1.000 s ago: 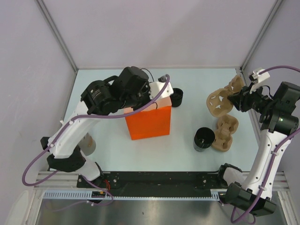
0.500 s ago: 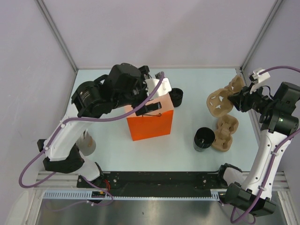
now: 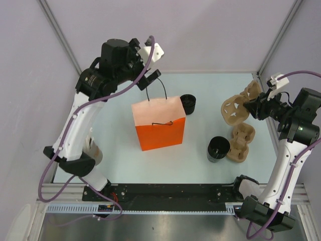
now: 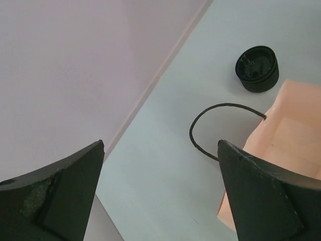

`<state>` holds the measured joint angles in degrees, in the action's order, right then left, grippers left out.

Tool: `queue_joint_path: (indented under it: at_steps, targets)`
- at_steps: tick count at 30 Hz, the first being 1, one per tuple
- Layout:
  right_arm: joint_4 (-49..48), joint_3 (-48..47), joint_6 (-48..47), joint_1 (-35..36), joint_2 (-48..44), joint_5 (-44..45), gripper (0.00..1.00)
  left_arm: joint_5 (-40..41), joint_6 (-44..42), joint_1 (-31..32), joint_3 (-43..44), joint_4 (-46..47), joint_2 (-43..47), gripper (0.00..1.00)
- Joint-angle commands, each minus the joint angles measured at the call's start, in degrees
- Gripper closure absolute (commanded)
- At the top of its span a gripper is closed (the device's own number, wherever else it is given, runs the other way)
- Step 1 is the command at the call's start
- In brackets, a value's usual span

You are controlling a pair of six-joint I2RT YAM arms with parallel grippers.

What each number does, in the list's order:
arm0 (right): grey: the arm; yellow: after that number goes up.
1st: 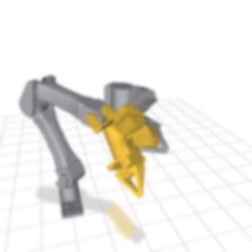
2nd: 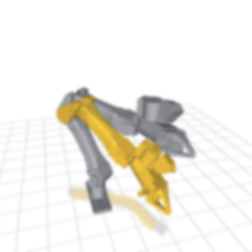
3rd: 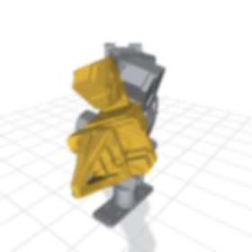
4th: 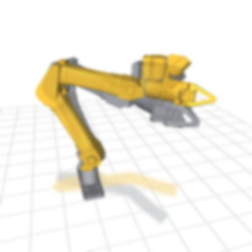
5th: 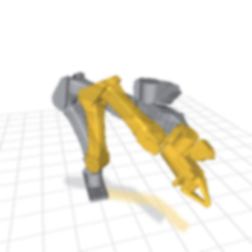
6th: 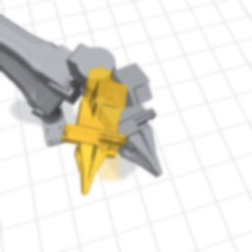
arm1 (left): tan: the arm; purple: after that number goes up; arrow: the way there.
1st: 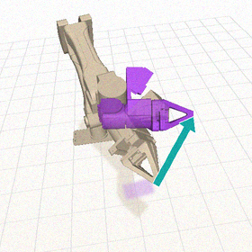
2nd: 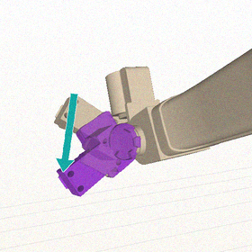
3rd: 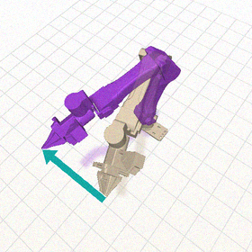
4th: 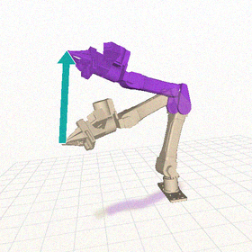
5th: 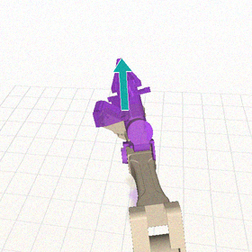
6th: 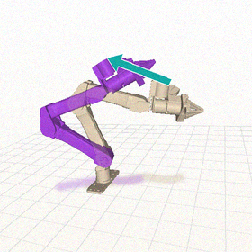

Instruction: Pack the takeout coffee

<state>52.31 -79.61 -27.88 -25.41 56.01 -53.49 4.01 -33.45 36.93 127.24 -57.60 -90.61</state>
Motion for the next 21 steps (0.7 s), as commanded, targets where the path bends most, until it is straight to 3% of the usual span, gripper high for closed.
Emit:
queue_joint_path:
  at_steps: [1,5,14,18,19,21]
  targets:
    - [-1.08,-0.1,0.28,-0.43,-0.72,-1.09,0.69,-16.53,0.32,-7.29,-0.06,3.02,-3.61,0.0]
    - [-0.72,-0.1,-0.16,-0.43,-0.38,-0.73,0.69,-25.44,-1.44,-10.82,-1.9,2.93,-5.71,0.0]
    - [-0.2,-0.28,-0.77,-0.34,0.24,-1.61,0.69,-31.43,-2.14,-14.34,-0.59,1.27,-11.61,0.09]
    - [-0.72,-0.28,-0.25,-0.17,0.33,-1.79,0.68,-32.05,-1.88,-14.34,-0.59,1.62,-12.92,0.22]
    - [-0.72,-0.28,-0.16,-0.17,0.33,-1.79,0.68,-32.13,-1.71,-14.25,-0.5,1.62,-13.19,0.31]
    - [-0.55,-0.37,-0.25,-0.17,0.33,-1.61,0.68,-32.4,-1.27,-14.34,-0.33,1.53,-13.54,0.42]
